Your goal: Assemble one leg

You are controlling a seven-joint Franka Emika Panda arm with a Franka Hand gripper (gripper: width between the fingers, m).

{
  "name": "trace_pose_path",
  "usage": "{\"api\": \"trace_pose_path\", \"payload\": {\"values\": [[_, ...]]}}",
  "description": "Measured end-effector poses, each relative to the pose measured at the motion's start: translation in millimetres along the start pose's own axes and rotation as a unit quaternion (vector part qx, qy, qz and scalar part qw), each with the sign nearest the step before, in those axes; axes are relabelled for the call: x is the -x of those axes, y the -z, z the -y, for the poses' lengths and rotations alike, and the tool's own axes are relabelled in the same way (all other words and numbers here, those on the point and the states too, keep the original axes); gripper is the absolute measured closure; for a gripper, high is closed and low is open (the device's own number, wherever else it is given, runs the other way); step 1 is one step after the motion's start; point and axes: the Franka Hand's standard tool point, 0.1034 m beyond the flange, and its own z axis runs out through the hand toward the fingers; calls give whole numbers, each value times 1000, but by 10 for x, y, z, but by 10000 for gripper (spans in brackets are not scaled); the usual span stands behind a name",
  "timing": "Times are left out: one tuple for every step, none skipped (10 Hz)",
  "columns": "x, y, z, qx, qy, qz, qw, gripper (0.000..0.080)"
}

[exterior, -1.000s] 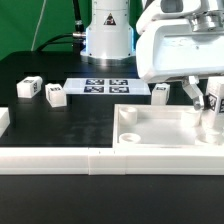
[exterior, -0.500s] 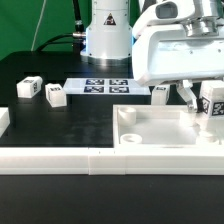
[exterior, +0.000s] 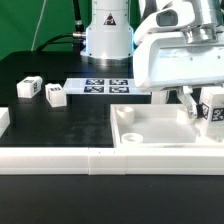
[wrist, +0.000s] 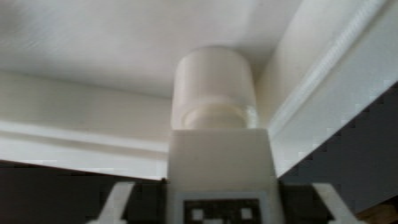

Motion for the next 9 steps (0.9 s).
{"api": "trace_pose_path", "payload": {"values": [[-6, -3, -4, 1, -3, -2, 1000, 512], [-10, -4, -6, 1, -4, 1, 1000, 512], [-13, -4, -8, 0, -5, 3, 1000, 512], [-13, -4, -8, 0, -5, 3, 1000, 512], [-9, -6, -7, 0, -5, 3, 1000, 512], [-8, -6, -8, 0, -5, 3, 1000, 330], [-8, -7, -7, 0, -5, 3, 1000, 213], [-7, -7, -7, 0, -5, 4, 1000, 213], [-7, -7, -7, 0, -5, 4, 1000, 163]]}}
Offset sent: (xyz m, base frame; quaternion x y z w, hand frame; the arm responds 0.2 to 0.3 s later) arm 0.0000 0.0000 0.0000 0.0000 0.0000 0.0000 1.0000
